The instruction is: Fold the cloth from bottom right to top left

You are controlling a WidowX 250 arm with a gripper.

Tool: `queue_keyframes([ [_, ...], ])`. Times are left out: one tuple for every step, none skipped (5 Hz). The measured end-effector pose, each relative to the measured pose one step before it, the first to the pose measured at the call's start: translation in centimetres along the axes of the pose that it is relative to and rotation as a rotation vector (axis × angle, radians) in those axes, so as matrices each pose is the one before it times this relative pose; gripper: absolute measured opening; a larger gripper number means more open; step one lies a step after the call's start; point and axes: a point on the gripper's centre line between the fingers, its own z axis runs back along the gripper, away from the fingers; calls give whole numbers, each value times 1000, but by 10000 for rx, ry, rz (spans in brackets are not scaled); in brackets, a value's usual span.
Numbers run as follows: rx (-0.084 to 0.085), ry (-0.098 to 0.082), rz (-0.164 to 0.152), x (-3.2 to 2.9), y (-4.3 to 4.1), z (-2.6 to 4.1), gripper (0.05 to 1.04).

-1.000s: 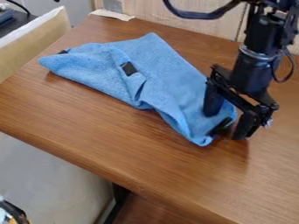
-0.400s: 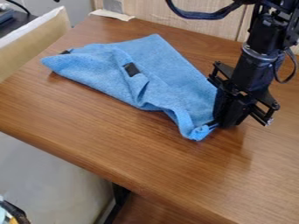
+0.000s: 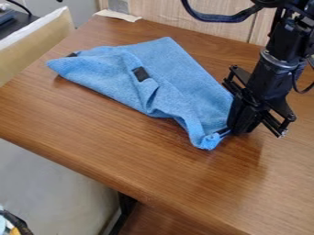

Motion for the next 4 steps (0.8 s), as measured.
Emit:
queue_keyframes([
  [262, -47, 379, -566, 615, 1464, 76],
  [-196, -89, 325, 48, 1561, 1220, 74],
  [-59, -619, 492, 142, 1918, 2626, 74],
  [-140, -471, 949, 252, 3913, 2076, 74],
])
